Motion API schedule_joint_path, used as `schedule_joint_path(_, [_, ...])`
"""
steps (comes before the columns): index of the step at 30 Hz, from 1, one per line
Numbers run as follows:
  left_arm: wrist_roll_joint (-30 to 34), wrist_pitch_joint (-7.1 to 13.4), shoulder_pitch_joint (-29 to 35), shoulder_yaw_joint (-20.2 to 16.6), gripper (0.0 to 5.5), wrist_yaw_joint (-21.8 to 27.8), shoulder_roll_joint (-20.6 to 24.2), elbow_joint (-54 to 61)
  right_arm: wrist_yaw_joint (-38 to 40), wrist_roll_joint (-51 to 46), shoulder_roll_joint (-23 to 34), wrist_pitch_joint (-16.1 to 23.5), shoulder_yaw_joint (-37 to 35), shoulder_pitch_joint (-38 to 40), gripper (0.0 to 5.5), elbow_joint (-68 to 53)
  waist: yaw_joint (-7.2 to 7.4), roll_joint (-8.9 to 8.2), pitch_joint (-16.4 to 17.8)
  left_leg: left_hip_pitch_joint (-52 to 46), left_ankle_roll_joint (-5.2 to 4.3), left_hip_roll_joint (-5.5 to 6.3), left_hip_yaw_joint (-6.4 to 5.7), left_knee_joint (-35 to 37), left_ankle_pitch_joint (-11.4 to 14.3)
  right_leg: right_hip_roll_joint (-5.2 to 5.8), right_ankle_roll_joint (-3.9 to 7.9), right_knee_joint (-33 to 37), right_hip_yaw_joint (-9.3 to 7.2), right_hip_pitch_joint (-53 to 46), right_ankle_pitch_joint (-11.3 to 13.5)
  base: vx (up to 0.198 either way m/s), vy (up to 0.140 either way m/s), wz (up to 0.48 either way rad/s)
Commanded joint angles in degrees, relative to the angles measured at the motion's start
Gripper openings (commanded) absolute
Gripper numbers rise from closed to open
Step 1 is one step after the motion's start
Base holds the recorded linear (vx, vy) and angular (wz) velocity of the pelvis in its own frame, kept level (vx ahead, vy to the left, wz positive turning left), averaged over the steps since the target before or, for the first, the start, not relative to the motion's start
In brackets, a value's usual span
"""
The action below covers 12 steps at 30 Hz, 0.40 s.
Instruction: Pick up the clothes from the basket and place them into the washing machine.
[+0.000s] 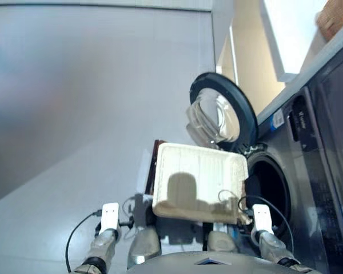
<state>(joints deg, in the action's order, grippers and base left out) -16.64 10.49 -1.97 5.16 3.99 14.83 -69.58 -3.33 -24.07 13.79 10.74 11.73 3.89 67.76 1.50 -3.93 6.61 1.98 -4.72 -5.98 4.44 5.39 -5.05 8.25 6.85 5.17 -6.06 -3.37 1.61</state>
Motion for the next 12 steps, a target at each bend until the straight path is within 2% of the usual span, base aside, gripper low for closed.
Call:
schedule_joint_path(1, [2.57,-0.17,3.01,0.63,5.50,0.07,-0.49,-3.12,-0.93,-3.14,1.18,-0.42,-4.15,-1.76,5.50,1.35,-0.99,3.54,0.61,-5.61,-0.04,2.26,2.01,-0.39,4.09,0.74,3.25,-4.90,0.25,2.62,0.50,0.058,0.019,0.006])
schedule_joint_path(8, [3.16,-0.75,2.52,-0.22,5.50,-0.02,-0.37,-3.94,-1.06,-0.84,0.98,-1.20,-4.31,-1.55,5.50,2.68,-1.00,3.25,-1.27,-7.34,0.08,2.06,1.90,-0.39,4.73,0.74,3.21,-4.96,0.22,0.78,-0.14,0.016,0.005,-0.001])
schedule_joint_path(12, [4.32,-0.63,2.53,0.90,5.50,0.62,-0.53,-3.44,-1.52,0.98,1.11,-1.59,-3.38,-1.64,5.50,2.64,-1.12,3.04,-2.02,-7.85,0.12,2.06,1.72,-0.39,4.82,0.73,3.20,-4.66,-0.03,0.06,-0.24,0.000,0.000,0.000])
